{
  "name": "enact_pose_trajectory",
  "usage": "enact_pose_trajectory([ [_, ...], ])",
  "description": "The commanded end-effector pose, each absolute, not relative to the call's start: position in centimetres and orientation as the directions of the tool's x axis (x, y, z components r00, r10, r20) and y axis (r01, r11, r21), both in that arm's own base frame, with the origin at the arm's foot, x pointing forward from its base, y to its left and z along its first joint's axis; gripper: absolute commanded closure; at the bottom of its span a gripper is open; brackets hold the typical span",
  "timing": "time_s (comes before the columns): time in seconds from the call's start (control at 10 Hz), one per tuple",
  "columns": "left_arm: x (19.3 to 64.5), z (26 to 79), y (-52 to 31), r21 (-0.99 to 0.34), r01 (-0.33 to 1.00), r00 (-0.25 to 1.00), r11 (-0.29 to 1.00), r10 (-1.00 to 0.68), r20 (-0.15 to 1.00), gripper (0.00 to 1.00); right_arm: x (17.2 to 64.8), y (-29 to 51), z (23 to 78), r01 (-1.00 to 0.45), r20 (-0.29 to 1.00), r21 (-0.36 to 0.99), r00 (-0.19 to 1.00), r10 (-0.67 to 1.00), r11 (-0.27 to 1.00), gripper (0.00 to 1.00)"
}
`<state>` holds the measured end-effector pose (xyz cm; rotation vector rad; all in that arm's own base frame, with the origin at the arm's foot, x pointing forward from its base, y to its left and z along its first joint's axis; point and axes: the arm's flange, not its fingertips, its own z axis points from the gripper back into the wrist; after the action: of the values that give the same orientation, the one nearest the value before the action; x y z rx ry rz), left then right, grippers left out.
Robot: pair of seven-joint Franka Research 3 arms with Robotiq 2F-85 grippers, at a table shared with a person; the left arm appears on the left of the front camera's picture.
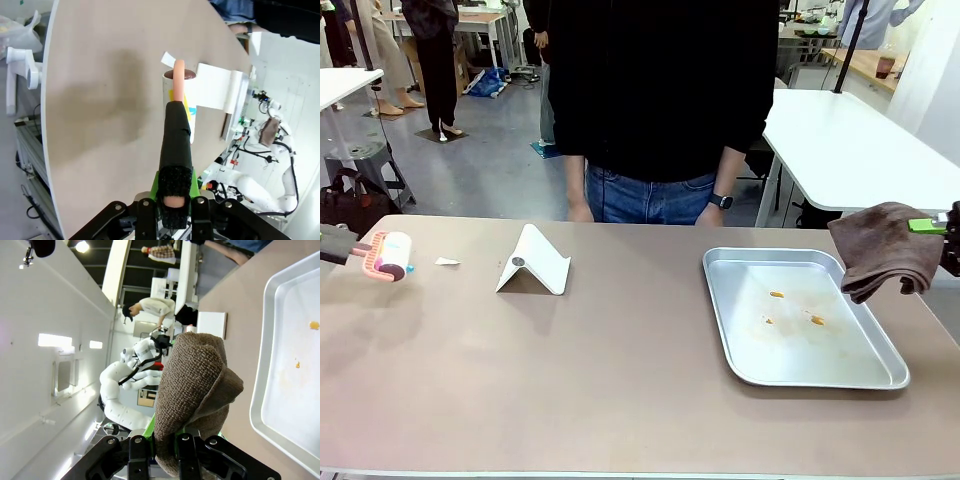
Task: Clean the surface of the table.
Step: If a person points to the right, clean the right side of the table with your right hand, and if they point to the left, clean the left side with your left hand.
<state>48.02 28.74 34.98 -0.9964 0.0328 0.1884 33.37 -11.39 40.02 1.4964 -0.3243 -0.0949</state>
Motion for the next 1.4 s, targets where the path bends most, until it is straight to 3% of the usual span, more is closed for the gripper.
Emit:
enact_pose_trajectory([
  [0.0,48.7,34.2,28.9,-0.808,-0.176,0.984,0.562,0.126,-0.126,0.96,33.1,-11.4,40.5,-0.129,0.145,0.988,0.955,-0.257,0.079,1.00],
  [0.7,54.4,31.9,27.6,-0.822,-0.288,0.951,0.491,0.251,-0.183,0.96,33.1,-11.4,40.5,-0.129,0.145,0.988,0.955,-0.257,0.079,1.00],
  [1.3,54.5,31.3,25.1,-0.794,-0.287,0.954,0.535,0.237,-0.185,0.96,33.1,-11.4,40.5,-0.129,0.145,0.988,0.955,-0.257,0.079,1.00],
])
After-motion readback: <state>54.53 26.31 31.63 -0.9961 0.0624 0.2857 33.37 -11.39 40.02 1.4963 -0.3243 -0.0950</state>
